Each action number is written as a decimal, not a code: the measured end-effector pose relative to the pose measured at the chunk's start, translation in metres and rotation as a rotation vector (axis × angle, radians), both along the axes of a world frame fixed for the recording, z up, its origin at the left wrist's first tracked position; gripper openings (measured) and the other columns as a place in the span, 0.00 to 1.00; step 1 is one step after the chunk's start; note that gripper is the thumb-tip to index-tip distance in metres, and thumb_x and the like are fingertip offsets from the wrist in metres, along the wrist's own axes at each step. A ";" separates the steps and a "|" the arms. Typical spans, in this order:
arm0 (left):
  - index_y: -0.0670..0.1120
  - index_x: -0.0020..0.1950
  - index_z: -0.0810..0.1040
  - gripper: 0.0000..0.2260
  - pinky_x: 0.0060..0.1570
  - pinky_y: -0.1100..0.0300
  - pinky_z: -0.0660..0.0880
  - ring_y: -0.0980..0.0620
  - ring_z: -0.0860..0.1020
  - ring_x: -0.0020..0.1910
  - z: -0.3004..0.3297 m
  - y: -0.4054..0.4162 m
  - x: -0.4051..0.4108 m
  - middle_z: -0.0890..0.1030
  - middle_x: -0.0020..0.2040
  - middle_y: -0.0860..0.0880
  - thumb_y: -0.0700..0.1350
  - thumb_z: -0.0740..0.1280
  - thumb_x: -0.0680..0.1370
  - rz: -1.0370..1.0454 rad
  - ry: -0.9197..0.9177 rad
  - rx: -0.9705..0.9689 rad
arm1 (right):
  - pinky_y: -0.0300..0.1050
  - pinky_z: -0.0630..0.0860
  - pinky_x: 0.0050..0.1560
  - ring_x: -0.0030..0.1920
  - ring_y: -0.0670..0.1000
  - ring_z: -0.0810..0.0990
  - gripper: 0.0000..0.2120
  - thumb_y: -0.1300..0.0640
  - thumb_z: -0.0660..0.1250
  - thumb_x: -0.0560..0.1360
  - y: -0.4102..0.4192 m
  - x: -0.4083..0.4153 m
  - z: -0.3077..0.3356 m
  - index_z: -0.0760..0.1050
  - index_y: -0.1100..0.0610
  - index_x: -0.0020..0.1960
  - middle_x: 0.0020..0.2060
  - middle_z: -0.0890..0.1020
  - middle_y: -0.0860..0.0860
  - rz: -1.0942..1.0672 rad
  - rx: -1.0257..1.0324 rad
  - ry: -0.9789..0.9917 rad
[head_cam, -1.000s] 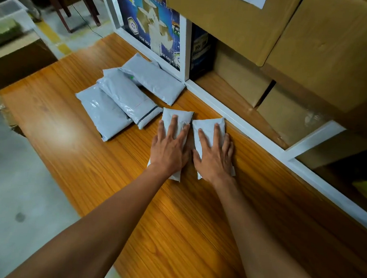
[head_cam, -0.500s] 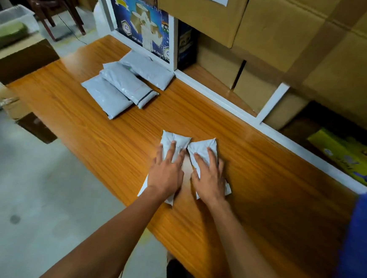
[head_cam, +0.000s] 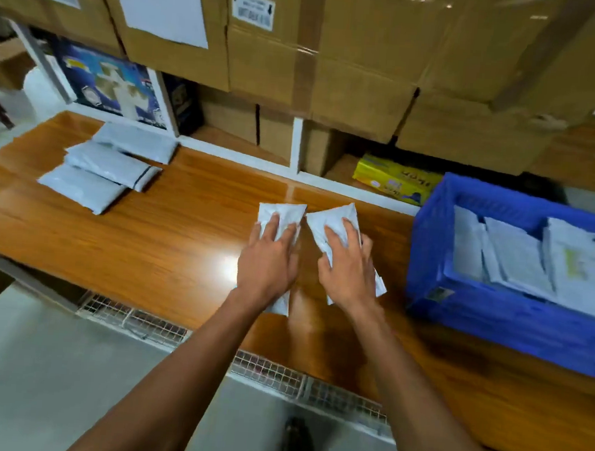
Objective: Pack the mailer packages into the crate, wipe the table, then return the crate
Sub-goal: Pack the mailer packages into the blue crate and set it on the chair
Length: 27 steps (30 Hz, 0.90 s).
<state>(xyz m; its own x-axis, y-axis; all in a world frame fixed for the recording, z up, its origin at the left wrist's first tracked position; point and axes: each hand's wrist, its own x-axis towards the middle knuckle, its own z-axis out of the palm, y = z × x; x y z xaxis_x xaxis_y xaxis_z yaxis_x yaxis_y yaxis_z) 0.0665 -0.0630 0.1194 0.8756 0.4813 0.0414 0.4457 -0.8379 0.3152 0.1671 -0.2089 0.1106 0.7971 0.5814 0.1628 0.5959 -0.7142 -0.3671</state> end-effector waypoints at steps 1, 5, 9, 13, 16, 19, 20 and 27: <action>0.56 0.85 0.61 0.27 0.74 0.38 0.69 0.33 0.58 0.83 0.011 -0.012 0.010 0.57 0.86 0.45 0.56 0.60 0.85 -0.025 -0.034 -0.003 | 0.58 0.73 0.71 0.75 0.61 0.62 0.28 0.52 0.65 0.80 -0.011 0.007 0.013 0.68 0.47 0.80 0.83 0.59 0.51 -0.031 0.011 -0.017; 0.56 0.84 0.63 0.28 0.73 0.37 0.71 0.33 0.59 0.82 0.053 -0.073 0.057 0.58 0.86 0.44 0.54 0.62 0.83 -0.134 -0.133 -0.027 | 0.60 0.70 0.72 0.75 0.63 0.62 0.28 0.52 0.66 0.80 -0.070 0.040 0.055 0.69 0.47 0.80 0.82 0.61 0.53 -0.148 0.053 -0.067; 0.56 0.83 0.64 0.28 0.70 0.38 0.73 0.36 0.60 0.82 0.078 -0.150 0.109 0.58 0.86 0.45 0.53 0.64 0.82 -0.245 -0.168 -0.084 | 0.62 0.69 0.71 0.74 0.66 0.62 0.27 0.51 0.65 0.81 -0.148 0.084 0.076 0.69 0.49 0.80 0.82 0.61 0.55 -0.268 0.044 -0.079; 0.54 0.83 0.64 0.29 0.71 0.38 0.73 0.36 0.61 0.81 0.080 -0.211 0.167 0.59 0.85 0.43 0.53 0.65 0.82 -0.307 -0.155 -0.076 | 0.64 0.71 0.71 0.75 0.67 0.62 0.28 0.50 0.64 0.83 -0.212 0.132 0.081 0.66 0.50 0.81 0.82 0.59 0.55 -0.341 0.012 -0.037; 0.54 0.84 0.63 0.30 0.71 0.38 0.73 0.34 0.60 0.81 0.072 -0.243 0.217 0.58 0.85 0.42 0.55 0.63 0.82 -0.322 -0.091 -0.038 | 0.65 0.69 0.73 0.77 0.68 0.61 0.28 0.48 0.64 0.83 -0.245 0.173 0.073 0.64 0.49 0.82 0.83 0.58 0.56 -0.362 -0.047 -0.001; 0.53 0.85 0.59 0.30 0.72 0.36 0.71 0.33 0.56 0.82 0.057 -0.262 0.268 0.55 0.86 0.43 0.56 0.61 0.83 -0.328 -0.019 0.000 | 0.64 0.65 0.76 0.80 0.67 0.54 0.28 0.45 0.60 0.85 -0.262 0.216 0.060 0.59 0.46 0.84 0.85 0.51 0.52 -0.366 -0.073 0.095; 0.52 0.86 0.58 0.30 0.74 0.35 0.68 0.32 0.54 0.83 0.051 -0.265 0.284 0.54 0.86 0.43 0.57 0.61 0.84 -0.333 0.007 0.012 | 0.64 0.63 0.78 0.81 0.66 0.52 0.28 0.45 0.59 0.86 -0.263 0.230 0.054 0.58 0.45 0.84 0.85 0.50 0.51 -0.362 -0.063 0.130; 0.49 0.87 0.52 0.32 0.79 0.34 0.56 0.31 0.46 0.84 -0.003 -0.276 0.354 0.48 0.87 0.42 0.60 0.55 0.86 -0.247 0.154 0.005 | 0.66 0.64 0.76 0.77 0.69 0.61 0.26 0.44 0.57 0.85 -0.265 0.291 0.005 0.64 0.49 0.81 0.82 0.58 0.58 -0.311 -0.107 0.109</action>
<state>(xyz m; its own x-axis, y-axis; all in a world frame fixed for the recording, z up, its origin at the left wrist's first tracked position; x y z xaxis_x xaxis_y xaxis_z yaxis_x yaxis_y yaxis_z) 0.4202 -0.3391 0.1166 0.9624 0.2530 -0.0990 0.2703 -0.9284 0.2550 0.4583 -0.4744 0.1151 0.9481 0.3173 0.0179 0.3053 -0.8934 -0.3295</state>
